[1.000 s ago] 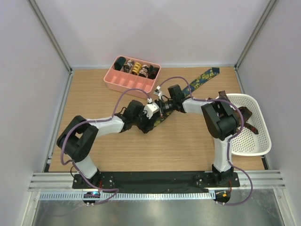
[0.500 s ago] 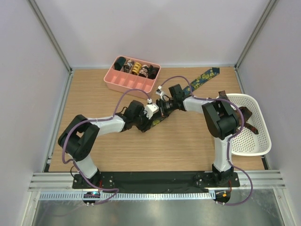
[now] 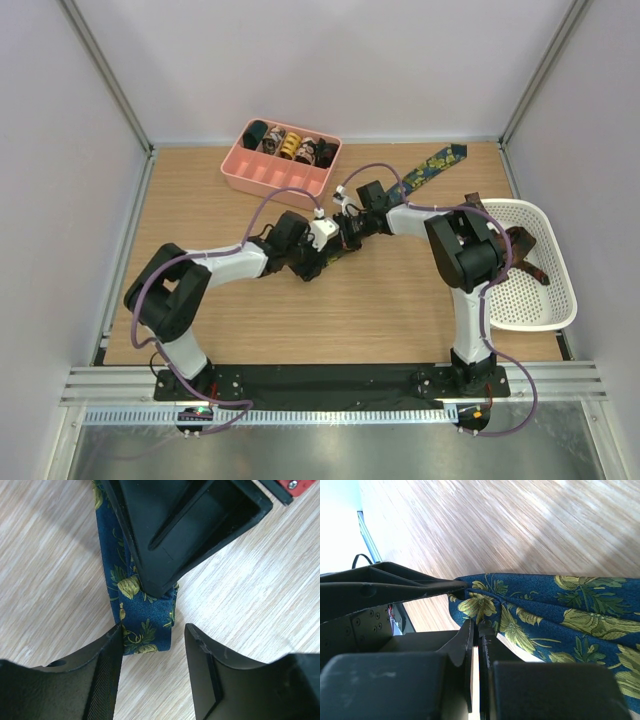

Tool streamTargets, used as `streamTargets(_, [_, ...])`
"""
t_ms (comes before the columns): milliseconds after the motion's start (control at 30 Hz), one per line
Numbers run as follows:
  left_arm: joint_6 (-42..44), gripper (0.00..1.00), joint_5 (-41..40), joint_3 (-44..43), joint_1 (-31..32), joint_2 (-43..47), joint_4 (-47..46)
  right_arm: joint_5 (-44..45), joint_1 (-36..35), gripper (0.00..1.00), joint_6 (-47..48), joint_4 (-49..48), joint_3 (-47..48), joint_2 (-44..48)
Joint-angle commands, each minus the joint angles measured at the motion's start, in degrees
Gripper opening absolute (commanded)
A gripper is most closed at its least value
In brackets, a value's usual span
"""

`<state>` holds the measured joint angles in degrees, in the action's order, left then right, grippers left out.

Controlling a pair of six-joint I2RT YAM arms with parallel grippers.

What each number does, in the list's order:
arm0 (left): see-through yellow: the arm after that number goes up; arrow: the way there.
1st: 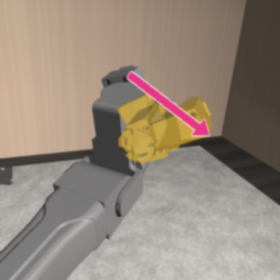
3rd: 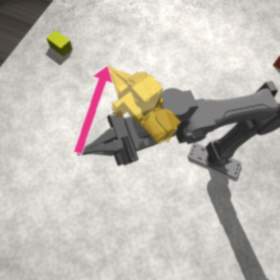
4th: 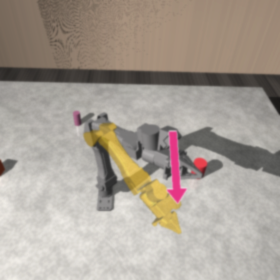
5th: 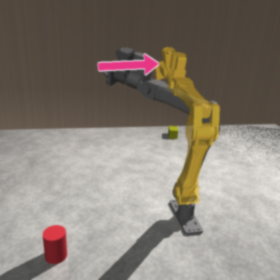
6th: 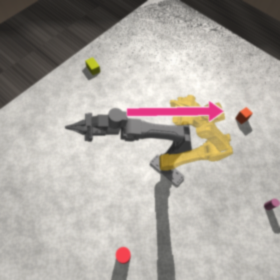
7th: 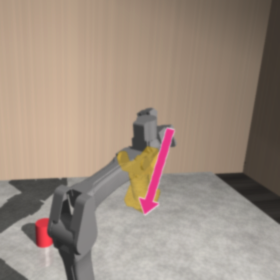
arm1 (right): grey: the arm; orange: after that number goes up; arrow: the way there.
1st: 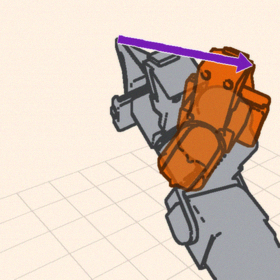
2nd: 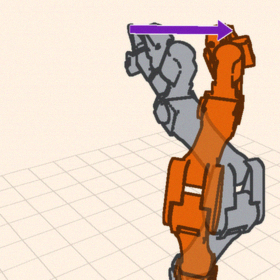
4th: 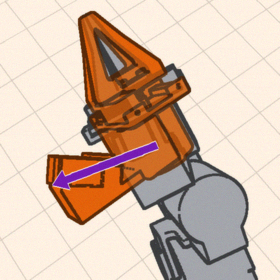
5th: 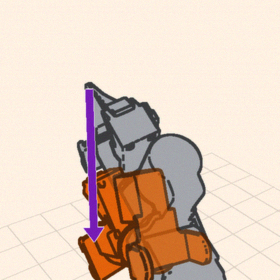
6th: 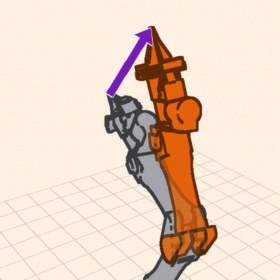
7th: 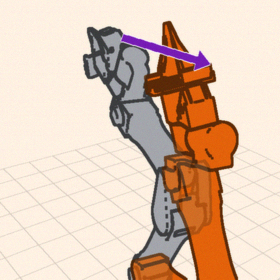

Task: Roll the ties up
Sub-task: Roll the tie

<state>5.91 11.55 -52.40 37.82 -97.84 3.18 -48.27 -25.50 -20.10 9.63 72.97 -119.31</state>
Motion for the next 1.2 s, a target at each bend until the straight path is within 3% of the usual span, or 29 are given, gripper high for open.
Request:
streamTargets(0, [-0.73, 0.53, -0.04, -2.00, 0.23, -1.03, 0.86, 3.27, -0.08, 0.05, 0.84, -1.19, 0.68, 0.39])
streamTargets(367, [0.06, 0.54, -2.67, -4.81, 0.23, -3.24, 2.44, 2.48, -0.17, 0.05, 1.99, -0.49, 1.56, -0.05])
streamTargets(533, [-0.11, 0.66, -3.64, -3.23, 0.23, -0.86, -0.80, 2.30, -0.08, 0.05, 2.43, 0.21, 1.83, 0.21])
streamTargets(800, [2.79, 0.67, -6.45, -5.16, 0.15, -2.62, -0.02, 2.22, -0.17, 0.05, 2.78, 0.92, 2.44, 0.04])
streamTargets(1167, [4.90, 0.74, -0.84, -7.45, 0.15, -2.26, -0.19, 1.43, -0.08, 0.05, 2.44, 1.01, 2.53, 0.30])
